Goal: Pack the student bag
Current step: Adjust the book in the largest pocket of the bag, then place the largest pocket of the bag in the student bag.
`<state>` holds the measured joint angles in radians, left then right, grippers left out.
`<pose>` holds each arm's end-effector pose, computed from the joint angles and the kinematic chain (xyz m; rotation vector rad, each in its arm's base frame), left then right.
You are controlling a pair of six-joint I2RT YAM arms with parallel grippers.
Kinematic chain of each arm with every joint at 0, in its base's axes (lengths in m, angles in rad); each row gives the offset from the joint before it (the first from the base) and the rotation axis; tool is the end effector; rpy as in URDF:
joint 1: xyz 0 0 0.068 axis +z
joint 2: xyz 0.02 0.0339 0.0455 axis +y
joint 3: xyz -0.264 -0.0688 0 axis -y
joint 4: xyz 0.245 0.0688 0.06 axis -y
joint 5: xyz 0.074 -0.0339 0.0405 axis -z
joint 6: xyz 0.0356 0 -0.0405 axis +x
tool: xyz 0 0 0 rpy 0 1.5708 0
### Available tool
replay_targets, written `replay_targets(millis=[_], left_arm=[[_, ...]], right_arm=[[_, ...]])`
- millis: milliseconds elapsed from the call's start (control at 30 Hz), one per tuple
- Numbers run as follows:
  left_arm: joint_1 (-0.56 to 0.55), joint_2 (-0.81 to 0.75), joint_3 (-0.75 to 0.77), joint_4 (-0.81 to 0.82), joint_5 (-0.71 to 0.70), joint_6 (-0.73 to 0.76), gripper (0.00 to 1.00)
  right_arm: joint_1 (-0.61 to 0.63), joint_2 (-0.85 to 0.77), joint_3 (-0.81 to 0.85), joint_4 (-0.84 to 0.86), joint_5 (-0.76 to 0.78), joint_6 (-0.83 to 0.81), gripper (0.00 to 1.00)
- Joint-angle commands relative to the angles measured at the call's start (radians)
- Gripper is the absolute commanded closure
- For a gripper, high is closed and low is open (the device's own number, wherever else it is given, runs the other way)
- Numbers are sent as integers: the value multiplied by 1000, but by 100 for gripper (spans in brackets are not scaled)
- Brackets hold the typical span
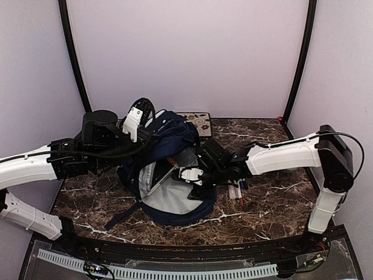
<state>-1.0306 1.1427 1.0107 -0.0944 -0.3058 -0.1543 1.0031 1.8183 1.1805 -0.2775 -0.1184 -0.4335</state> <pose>0.1462 -0.2229 0.3567 0.5668 1.7330 -0.5729 0.2029 0.3259 0.1851 -1.6953 1.8625 0.3838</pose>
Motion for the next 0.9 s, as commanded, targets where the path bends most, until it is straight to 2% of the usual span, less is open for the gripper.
replay_targets(millis=[0,300,533,600,700,733,833,867], left_arm=[[3,61,23,95,-14,2,100],[9,322,78,57,91,-46,100],[2,447,47,67,249,-104,90],[-4,459,49,57,265,-108,92],[-14,422,20,116,259,-103,100],[-14,393,11,134,241,-104,100],[-15,324,2,164,168,-102,100],[-15,303,2,169,154,-102,100]], right_arm=[[10,-154,-115,-98,-169,-35,39],[-11,-429,-233,-405,-236,-159,34],[-190,-526,-234,-566,-299,-225,33],[-206,-530,-248,-546,-286,-217,32],[-207,-524,-323,-404,-278,-173,34],[-206,-513,-344,-347,-288,-155,35],[-206,-451,-345,-209,-319,-71,48],[-206,-427,-325,-182,-328,-56,60]])
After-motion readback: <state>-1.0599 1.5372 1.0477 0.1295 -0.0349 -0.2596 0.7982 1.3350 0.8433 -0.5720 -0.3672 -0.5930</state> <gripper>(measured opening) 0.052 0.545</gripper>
